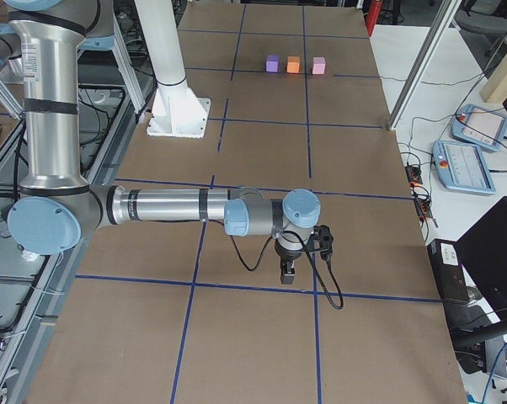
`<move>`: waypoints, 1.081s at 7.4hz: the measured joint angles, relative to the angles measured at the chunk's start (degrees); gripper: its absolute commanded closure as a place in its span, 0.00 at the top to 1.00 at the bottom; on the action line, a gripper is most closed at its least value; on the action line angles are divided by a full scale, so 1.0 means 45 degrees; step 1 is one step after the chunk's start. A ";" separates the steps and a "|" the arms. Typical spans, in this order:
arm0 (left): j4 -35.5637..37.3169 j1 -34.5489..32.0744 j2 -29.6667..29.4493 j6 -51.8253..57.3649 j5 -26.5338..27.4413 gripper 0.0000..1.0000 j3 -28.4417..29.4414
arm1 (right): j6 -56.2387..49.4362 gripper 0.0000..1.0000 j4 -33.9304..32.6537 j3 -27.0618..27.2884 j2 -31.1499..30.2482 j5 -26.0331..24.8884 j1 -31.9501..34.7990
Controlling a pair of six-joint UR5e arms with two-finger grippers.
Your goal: Arrange blocks in a line
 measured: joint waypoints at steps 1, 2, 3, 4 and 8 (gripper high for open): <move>0.0183 -0.0007 0.0403 0.0074 -0.0048 1.00 -0.0461 | 0.0000 1.00 0.0000 -0.0003 0.0001 0.0000 0.0001; 0.0241 -0.0012 0.0728 0.0103 -0.0078 1.00 -0.0749 | -0.0001 1.00 0.0000 -0.0002 0.0003 0.0002 0.0001; 0.0243 -0.0014 0.0895 0.0125 -0.0068 1.00 -0.0827 | 0.0000 1.00 0.0000 -0.0004 0.0004 -0.0003 0.0001; 0.0239 -0.0015 0.0963 0.0135 -0.0031 1.00 -0.0838 | 0.0000 1.00 0.0000 -0.0007 0.0006 -0.0006 0.0001; 0.0251 0.0000 0.0971 0.0123 -0.0027 1.00 -0.0825 | 0.0000 1.00 0.0000 -0.0005 0.0000 -0.0008 -0.0005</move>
